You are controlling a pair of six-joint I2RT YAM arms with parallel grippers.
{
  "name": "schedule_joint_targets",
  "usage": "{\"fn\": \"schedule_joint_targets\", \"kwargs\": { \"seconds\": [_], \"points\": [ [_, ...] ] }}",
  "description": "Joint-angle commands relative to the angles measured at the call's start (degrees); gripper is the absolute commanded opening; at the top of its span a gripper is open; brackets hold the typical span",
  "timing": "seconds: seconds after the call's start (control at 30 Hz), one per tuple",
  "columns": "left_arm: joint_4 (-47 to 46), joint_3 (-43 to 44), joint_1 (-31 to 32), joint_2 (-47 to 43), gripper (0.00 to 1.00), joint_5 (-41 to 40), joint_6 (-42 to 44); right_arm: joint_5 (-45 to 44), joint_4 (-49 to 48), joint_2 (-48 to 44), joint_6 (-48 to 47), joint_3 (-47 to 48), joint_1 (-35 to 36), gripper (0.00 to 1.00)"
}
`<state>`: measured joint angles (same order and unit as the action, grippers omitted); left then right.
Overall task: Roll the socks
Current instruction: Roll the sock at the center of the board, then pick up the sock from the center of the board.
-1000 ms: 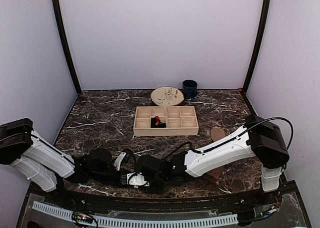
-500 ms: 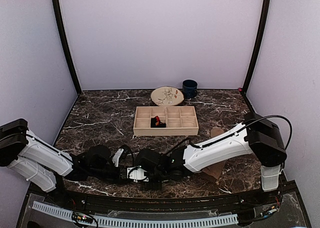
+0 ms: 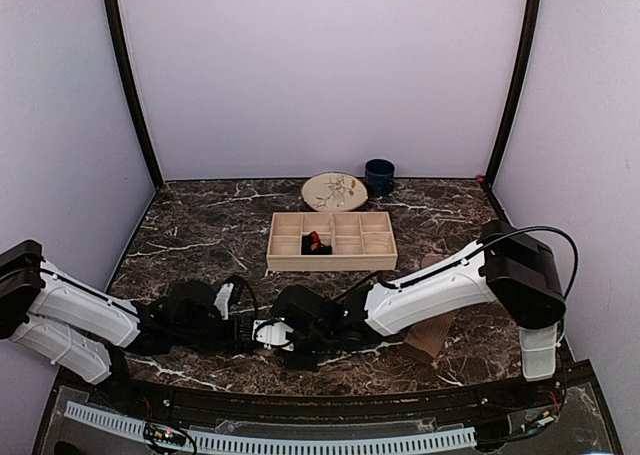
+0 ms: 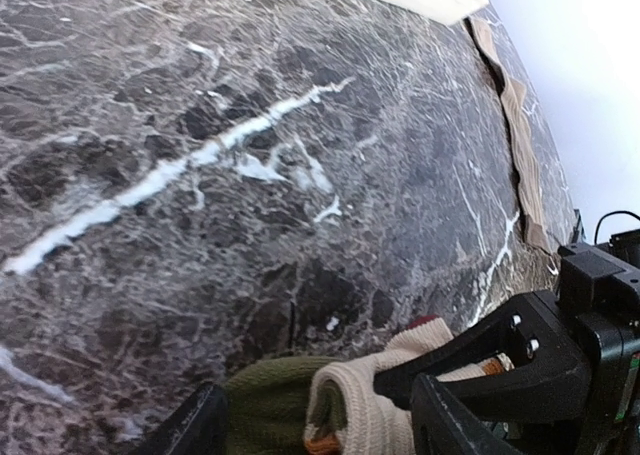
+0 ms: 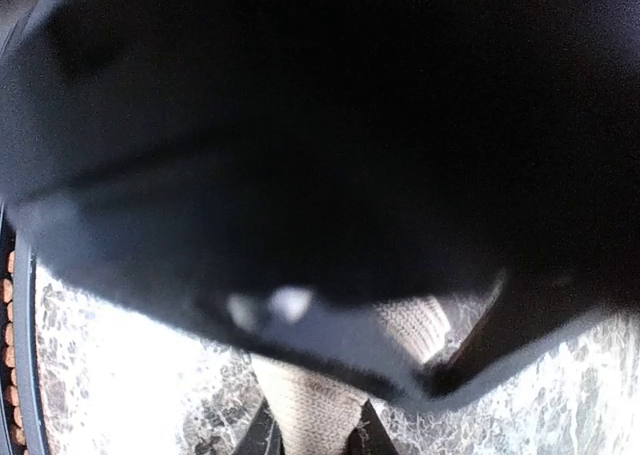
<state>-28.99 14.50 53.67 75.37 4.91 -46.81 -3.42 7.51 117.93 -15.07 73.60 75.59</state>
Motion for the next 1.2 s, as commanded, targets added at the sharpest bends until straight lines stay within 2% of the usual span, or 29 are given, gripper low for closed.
{"fn": "schedule_joint_targets", "kwargs": {
  "seconds": [0.0,0.1,0.47,0.77,1.0,1.17],
  "points": [
    [3.21,-1.72,-0.95,-0.99,0.66,-3.19,-0.18,0.64,10.73,5.63,2.17,-3.12,-0.99,0.00],
    [3.35,-2.45,-0.99,-2.21,0.67,-3.49,-0.49,0.45,10.71,5.79,2.30,-3.13,-1.27,0.00],
    [7.59,-6.83,-1.46,-14.14,0.70,-13.73,-3.38,2.12,7.43,3.42,5.77,-6.65,-4.35,0.00],
    [8.15,-9.57,-1.46,-19.34,0.71,-18.76,-3.59,-0.60,1.29,-4.50,7.76,-10.98,-6.30,0.00],
    [7.01,-9.63,-1.46,-19.29,0.71,-19.06,-3.05,-1.23,1.05,-7.64,7.05,-7.96,-8.66,0.00],
    [5.36,-9.15,-1.46,-17.41,0.71,-18.40,-2.38,-1.59,1.89,-8.46,5.93,-1.30,-10.61,0.00]
  ]
}}
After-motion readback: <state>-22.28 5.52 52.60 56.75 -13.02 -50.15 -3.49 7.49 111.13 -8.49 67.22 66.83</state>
